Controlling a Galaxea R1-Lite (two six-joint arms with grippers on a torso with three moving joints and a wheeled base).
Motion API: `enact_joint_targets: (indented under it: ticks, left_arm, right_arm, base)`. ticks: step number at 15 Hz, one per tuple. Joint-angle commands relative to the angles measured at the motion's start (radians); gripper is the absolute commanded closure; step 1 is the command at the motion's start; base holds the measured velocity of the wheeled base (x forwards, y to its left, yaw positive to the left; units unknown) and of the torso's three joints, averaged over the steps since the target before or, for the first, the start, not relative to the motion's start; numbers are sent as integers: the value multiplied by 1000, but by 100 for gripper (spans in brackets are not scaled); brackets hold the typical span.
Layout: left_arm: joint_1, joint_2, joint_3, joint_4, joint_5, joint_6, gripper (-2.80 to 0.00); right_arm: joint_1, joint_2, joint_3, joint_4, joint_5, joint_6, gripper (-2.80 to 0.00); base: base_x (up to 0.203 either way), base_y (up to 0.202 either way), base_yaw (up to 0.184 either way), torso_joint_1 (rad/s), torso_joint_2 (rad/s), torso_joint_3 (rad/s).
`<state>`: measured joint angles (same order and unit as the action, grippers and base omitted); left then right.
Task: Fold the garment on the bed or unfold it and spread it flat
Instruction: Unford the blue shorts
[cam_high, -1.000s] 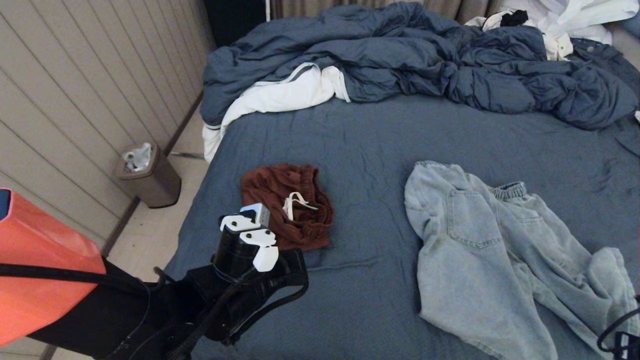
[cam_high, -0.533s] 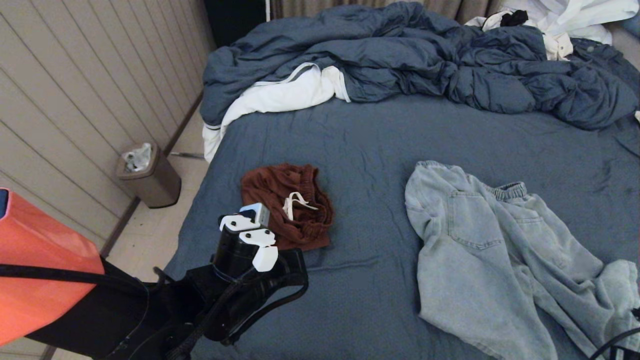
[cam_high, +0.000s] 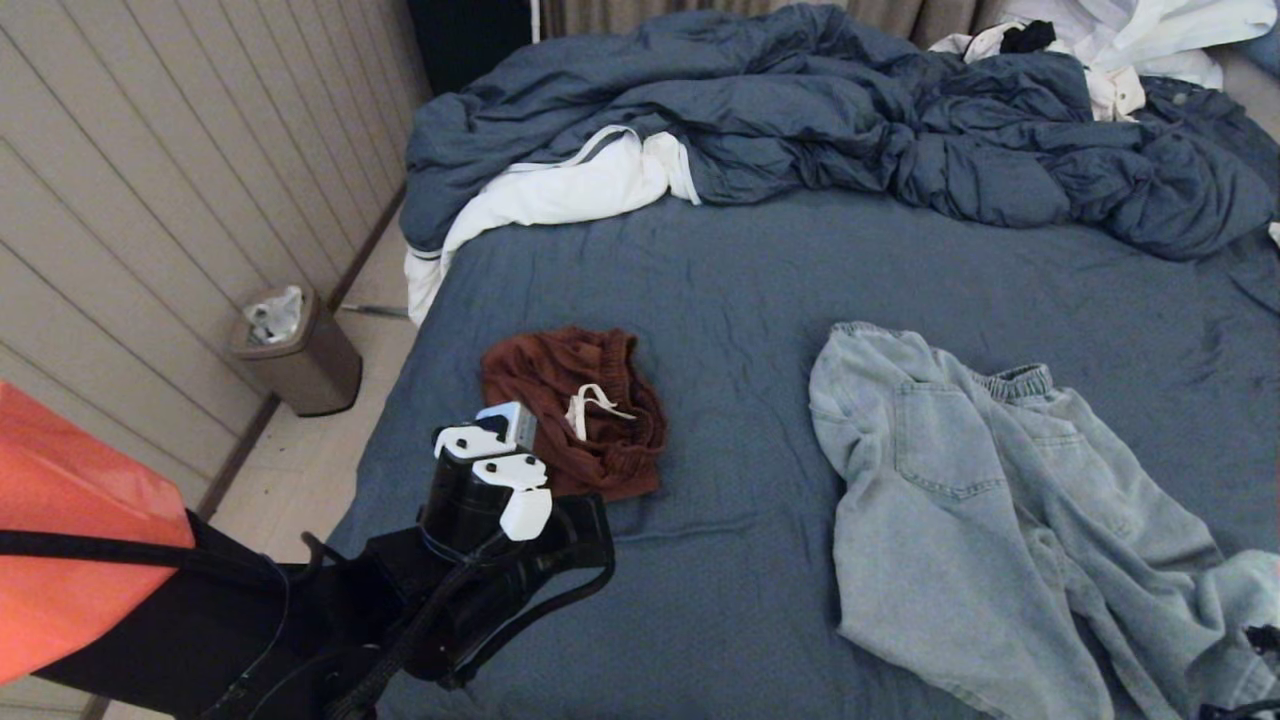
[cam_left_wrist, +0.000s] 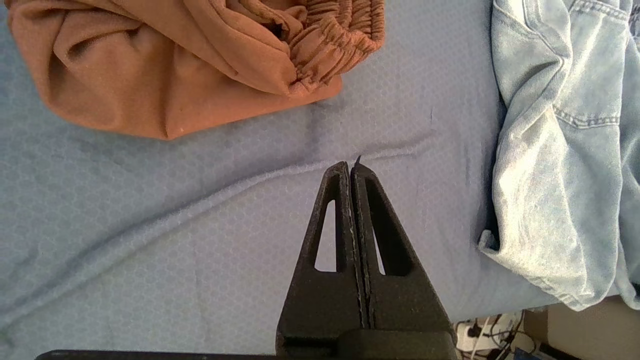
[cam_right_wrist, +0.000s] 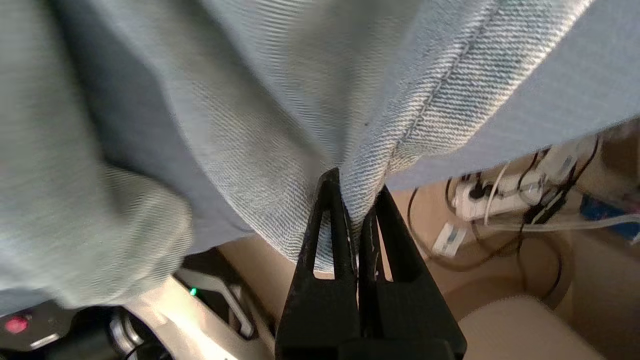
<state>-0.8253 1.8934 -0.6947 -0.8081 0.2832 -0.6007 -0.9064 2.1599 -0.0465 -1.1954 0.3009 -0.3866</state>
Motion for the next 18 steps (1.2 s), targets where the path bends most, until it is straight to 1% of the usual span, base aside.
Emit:
enact_joint_targets:
  ticks: [1,4,6,7,9,10,11,14,16,17,18]
  left_arm:
    - [0,0,0,-5,2,-4,0]
    - [0,3,0,-5,2,-4,0]
    - [0,4,0,-6,2,-4,0]
    - [0,6,-1,-6,2,-4,0]
    - [0,6,-1,-6,2,-4,0]
    - [0,6,0,-5,2,-4,0]
    - [0,6,0,-5,2,-2,0]
    - [0,1,0,-5,2,-4,0]
    - [0,1,0,-5,2,-4,0]
    - [0,1,0,-5,2,-4,0]
    - [0,0,0,-5,2,-4,0]
  right_arm:
    - [17,51,45,-79,4,-3,0]
    - [18,55,46,-101,7,-6,0]
    - [20,55,45,-102,24,-7,0]
    - [20,54,45,-102,40,-8,-280]
    - [21,51,45,-104,66,-9,-280]
    - [21,53,45,-123,94,-16,-280]
    - [20,56,45,-163,128,-21,-280]
    - [23,41,45,-254,193,-21,-280]
    - [21,19,46,-298,285,-8,-280]
    - [22,-5,46,-323,319,9,-280]
    - [31,-20,46,-350,336,32,-280]
  base:
    - [0,0,0,0,0,0]
    - [0,0,0,0,0,0]
    - [0,0,0,0,0,0]
    - [0,0,0,0,0,0]
    - [0,0,0,0,0,0]
    - [0,0,0,0,0,0]
    - [0,0,0,0,0,0]
    - [0,0,0,0,0,0]
    - [0,0,0,0,0,0]
    - [0,0,0,0,0,0]
    - [0,0,0,0,0,0]
